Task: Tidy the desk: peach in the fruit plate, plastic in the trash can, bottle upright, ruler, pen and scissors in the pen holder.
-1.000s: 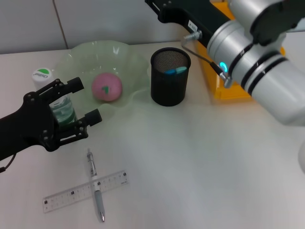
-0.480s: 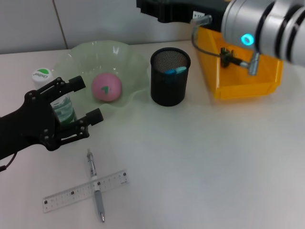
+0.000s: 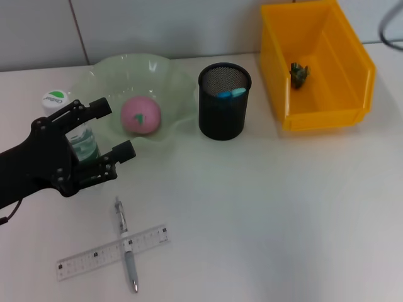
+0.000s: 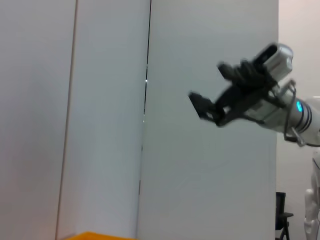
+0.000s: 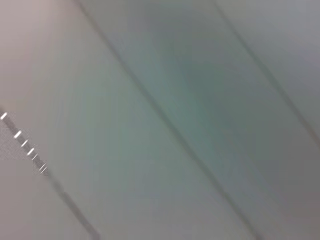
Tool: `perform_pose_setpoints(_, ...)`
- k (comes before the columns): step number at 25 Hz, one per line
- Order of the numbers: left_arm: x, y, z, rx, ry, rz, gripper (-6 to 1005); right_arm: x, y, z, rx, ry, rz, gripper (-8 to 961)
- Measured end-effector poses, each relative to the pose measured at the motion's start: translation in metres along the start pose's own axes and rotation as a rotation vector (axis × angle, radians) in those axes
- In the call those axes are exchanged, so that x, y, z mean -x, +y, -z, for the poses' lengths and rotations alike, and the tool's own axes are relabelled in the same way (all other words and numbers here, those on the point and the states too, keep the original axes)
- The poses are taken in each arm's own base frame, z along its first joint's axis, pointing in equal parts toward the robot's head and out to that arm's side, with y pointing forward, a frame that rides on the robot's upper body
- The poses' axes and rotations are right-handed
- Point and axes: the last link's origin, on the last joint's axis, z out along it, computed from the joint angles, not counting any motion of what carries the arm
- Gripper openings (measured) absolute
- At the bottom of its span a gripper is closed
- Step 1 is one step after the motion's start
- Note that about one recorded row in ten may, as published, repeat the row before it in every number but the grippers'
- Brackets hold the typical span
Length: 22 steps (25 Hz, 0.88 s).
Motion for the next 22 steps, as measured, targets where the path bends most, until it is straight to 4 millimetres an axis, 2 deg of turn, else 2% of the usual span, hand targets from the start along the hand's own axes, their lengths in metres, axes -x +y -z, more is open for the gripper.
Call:
perform_pose_setpoints(3, 0.000, 0.000, -0.001, 0.000, 0.000, 0.004, 790, -0.016, -0.018, 0.017, 0.054, 0.104, -0.007, 625)
perform_pose_setpoints(6, 0.000, -0.001, -0.001, -0.002, -0.001, 0.009, 790, -0.040, -0.040, 0.035, 0.065, 0.192, 0.008, 648)
perform_pose_setpoints(7, 0.000, -0.001, -0.001, -0.002, -0.002, 0.010, 790, -0.053, -0.049, 0.048, 0.067, 0.211, 0.069, 656)
perform_pose_setpoints(8, 0.000, -0.001, -0.001, -0.003, -0.002, 0.013, 789, -0.053, -0.049, 0.048, 0.067, 0.211, 0.069, 664)
perform_pose_setpoints(12, -0.001, -0.003, 0.000, -0.005, -0.008, 0.030, 789, -0.074, -0.053, 0.067, 0.064, 0.222, 0.225, 695)
perform_pose_setpoints(15, -0.004, -0.006, 0.001, -0.003, -0.018, 0.041, 788, -0.089, -0.063, 0.070, 0.010, 0.310, 0.286, 718)
perform_pose_setpoints(22, -0.011, -0.008, 0.001, 0.021, -0.062, 0.081, 787, -0.107, -0.078, 0.063, -0.041, 0.488, 0.346, 789)
